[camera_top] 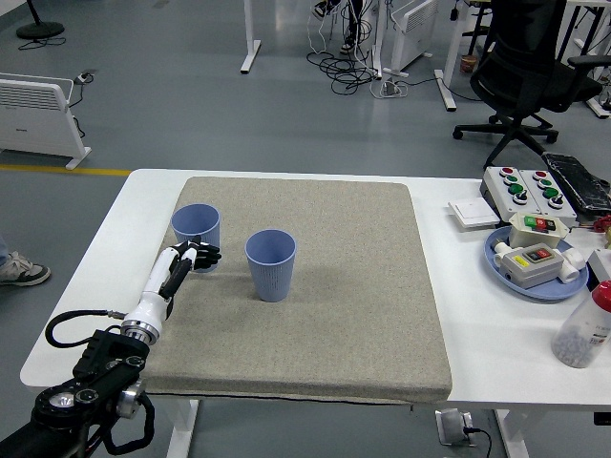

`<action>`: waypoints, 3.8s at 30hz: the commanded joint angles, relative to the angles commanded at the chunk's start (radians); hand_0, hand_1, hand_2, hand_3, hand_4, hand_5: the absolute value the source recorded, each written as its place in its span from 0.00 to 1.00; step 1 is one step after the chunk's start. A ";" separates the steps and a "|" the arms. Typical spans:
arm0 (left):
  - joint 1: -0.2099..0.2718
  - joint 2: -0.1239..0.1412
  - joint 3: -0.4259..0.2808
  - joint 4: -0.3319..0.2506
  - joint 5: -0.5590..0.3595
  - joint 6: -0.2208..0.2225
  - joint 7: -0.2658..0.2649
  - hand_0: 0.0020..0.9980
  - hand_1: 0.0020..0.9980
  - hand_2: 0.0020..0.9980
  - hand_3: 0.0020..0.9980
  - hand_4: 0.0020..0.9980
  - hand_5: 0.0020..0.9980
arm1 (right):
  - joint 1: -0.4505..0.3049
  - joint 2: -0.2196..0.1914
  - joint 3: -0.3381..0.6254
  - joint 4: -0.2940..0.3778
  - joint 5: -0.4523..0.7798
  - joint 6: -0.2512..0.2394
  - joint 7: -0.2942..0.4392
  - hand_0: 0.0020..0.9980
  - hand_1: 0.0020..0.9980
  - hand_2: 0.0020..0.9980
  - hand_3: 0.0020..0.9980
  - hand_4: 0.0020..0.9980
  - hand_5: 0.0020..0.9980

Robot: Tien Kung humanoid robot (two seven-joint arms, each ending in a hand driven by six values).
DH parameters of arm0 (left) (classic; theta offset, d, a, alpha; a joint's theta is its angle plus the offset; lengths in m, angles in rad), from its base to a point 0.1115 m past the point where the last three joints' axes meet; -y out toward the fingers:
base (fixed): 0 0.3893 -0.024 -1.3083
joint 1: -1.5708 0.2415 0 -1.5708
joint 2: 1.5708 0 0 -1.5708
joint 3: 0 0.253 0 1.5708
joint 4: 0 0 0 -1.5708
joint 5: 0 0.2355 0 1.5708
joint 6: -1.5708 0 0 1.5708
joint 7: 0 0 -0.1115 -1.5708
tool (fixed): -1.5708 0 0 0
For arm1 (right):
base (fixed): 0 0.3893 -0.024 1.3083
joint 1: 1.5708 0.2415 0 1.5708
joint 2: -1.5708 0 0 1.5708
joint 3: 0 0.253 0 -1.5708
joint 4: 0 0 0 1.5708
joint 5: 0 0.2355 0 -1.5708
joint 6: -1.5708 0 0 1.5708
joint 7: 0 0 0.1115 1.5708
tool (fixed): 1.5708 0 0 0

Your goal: Push cup pick cup insert cup

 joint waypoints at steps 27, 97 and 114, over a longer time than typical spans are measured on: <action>-0.014 0.204 -0.245 -0.549 0.746 -0.118 0.334 0.90 0.94 1.00 0.99 0.98 0.71 | -0.009 -0.002 -0.013 -0.002 0.031 0.000 0.001 0.71 0.61 0.69 0.62 0.20 0.54; -0.314 0.109 0.005 -0.357 1.293 -0.369 0.465 0.38 0.45 0.44 0.48 0.51 0.08 | -0.012 -0.003 -0.001 0.001 0.001 0.004 -0.005 0.71 0.61 0.69 0.62 0.20 0.54; -0.392 0.249 -0.203 -0.423 1.339 -0.505 0.533 0.39 0.45 0.43 0.48 0.50 0.08 | -0.022 -0.006 0.000 0.001 0.003 0.005 -0.007 0.71 0.61 0.69 0.62 0.20 0.54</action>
